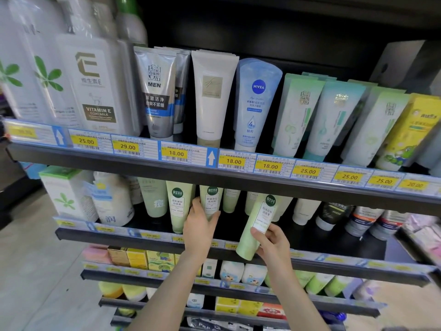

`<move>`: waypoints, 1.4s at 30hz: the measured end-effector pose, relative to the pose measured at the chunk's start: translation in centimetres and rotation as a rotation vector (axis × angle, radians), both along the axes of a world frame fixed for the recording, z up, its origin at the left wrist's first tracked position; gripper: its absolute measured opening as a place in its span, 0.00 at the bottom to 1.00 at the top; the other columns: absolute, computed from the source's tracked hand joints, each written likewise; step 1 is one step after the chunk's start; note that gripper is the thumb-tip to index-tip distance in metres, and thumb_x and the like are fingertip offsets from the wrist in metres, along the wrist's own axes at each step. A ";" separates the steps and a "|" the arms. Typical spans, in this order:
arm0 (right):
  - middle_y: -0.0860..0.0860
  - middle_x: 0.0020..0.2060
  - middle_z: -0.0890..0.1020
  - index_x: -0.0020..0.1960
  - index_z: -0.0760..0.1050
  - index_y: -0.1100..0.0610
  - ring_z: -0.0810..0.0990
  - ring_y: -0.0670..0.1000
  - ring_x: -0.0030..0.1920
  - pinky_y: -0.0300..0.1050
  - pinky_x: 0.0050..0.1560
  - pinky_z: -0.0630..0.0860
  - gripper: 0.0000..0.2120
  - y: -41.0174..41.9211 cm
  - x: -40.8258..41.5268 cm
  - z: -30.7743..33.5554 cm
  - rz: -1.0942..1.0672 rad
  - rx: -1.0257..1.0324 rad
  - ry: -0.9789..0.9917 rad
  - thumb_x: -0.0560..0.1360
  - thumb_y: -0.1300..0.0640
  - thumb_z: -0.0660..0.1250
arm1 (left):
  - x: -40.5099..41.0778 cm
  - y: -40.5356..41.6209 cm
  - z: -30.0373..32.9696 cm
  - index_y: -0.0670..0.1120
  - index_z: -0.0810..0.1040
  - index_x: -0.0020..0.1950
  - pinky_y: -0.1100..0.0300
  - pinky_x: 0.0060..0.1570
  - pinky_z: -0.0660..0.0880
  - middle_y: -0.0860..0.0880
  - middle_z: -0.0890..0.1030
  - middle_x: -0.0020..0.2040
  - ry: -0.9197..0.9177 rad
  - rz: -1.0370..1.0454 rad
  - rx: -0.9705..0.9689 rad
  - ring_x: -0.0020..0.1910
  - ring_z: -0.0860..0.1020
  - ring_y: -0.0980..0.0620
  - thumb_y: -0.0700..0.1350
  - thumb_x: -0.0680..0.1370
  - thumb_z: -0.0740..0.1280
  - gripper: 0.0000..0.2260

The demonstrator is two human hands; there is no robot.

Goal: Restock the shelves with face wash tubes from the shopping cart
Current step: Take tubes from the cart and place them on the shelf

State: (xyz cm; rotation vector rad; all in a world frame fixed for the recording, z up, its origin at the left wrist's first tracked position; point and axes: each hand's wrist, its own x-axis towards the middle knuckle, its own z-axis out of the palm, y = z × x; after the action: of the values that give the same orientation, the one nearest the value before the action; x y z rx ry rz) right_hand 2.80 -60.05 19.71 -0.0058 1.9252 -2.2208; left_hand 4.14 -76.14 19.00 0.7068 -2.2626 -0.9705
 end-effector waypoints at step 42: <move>0.51 0.54 0.81 0.58 0.72 0.59 0.78 0.47 0.53 0.37 0.52 0.73 0.19 -3.7 -2.8 -0.4 0.065 0.603 0.362 0.70 0.59 0.73 | 4.9 -0.9 -6.7 0.44 0.81 0.51 0.45 0.61 0.61 0.48 0.82 0.46 -0.109 -0.158 -0.756 0.54 0.70 0.50 0.55 0.72 0.55 0.21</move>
State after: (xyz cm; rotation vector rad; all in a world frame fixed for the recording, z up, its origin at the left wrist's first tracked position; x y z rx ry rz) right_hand -0.01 -63.70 19.32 -0.3952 2.6675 -1.5965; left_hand 9.03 -77.01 12.34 0.2491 -2.5410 -0.0847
